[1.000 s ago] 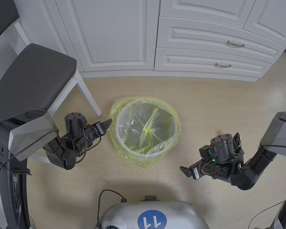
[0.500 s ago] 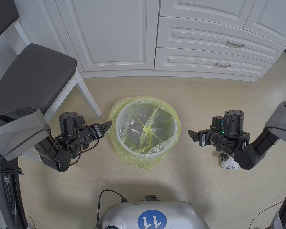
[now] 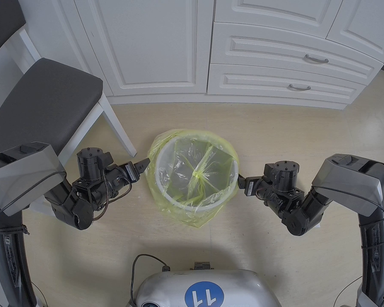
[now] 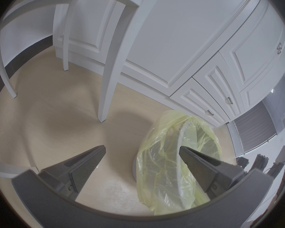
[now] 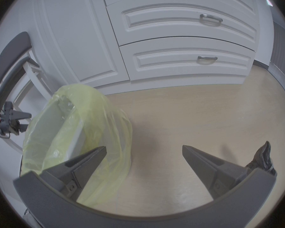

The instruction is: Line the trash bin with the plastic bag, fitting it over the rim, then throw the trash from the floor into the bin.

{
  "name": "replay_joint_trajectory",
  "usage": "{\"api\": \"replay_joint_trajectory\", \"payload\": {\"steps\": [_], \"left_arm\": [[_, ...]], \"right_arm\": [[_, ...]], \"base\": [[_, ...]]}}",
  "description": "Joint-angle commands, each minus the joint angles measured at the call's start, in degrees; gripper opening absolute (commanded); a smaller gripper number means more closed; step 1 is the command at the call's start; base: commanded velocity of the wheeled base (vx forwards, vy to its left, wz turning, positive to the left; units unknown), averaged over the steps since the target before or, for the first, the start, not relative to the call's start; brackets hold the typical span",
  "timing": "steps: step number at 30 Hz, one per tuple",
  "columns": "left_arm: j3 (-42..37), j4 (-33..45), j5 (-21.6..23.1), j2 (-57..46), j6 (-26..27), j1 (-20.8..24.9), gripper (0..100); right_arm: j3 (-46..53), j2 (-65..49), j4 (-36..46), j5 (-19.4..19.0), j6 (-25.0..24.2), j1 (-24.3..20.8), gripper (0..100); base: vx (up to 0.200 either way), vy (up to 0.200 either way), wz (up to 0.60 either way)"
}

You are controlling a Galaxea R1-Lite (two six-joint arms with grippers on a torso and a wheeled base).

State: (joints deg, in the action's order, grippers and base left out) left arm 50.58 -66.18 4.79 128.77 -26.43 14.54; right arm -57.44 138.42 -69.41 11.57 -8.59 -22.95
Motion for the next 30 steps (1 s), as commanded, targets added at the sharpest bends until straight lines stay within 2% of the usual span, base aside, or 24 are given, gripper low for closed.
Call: {"api": "replay_joint_trajectory", "payload": {"steps": [1, 4, 5, 9, 12, 13, 17, 25, 30], "left_arm": [[-0.22, -0.09, -0.04, -0.45, -0.03, -0.13, 100], [-0.39, -0.09, -0.04, -1.24, 0.06, -0.13, 100], [-1.01, 0.0, -0.04, -2.21, 0.24, -0.04, 100], [-2.15, 0.09, 0.22, -4.23, 0.24, 0.13, 100], [-2.68, 0.35, 0.31, -5.37, 0.33, 0.13, 100], [-3.21, 0.35, 0.39, -6.34, 0.33, 0.22, 100], [-4.26, 0.35, 0.48, -7.57, 1.47, 0.66, 100], [-5.67, 0.35, 0.48, -9.59, 1.91, 1.72, 100], [-7.16, 0.35, 0.48, -10.56, 1.91, 2.24, 100]], "right_arm": [[2.25, -0.35, -0.37, -0.23, -0.11, -1.39, 100], [4.8, -2.02, -1.43, -0.32, -0.02, -2.8, 100], [8.84, -4.3, -3.1, -0.58, 0.33, -4.73, 100], [14.9, -7.82, -4.5, -1.2, 0.51, -8.95, 100], [17.36, -8.87, -4.5, -1.29, 0.6, -11.5, 100], [19.21, -8.79, -4.59, -1.2, 0.68, -14.4, 100], [21.76, -7.73, -4.77, -1.11, 0.77, -18.27, 100], [26.42, -7.99, -4.77, -1.2, 3.94, -21.08, 100], [29.76, -12.3, -4.85, -1.2, 7.1, -20.99, 100]], "base": [[0.0, 0.0, 0.0], [0.0, 0.0, 0.0], [0.0, 0.0, 0.0], [0.0, 0.0, 0.0], [0.0, 0.0, 0.0], [0.0, 0.0, 0.0], [0.0, 0.0, 0.0], [0.0, 0.0, 0.0], [0.0, 0.0, 0.0]]}}
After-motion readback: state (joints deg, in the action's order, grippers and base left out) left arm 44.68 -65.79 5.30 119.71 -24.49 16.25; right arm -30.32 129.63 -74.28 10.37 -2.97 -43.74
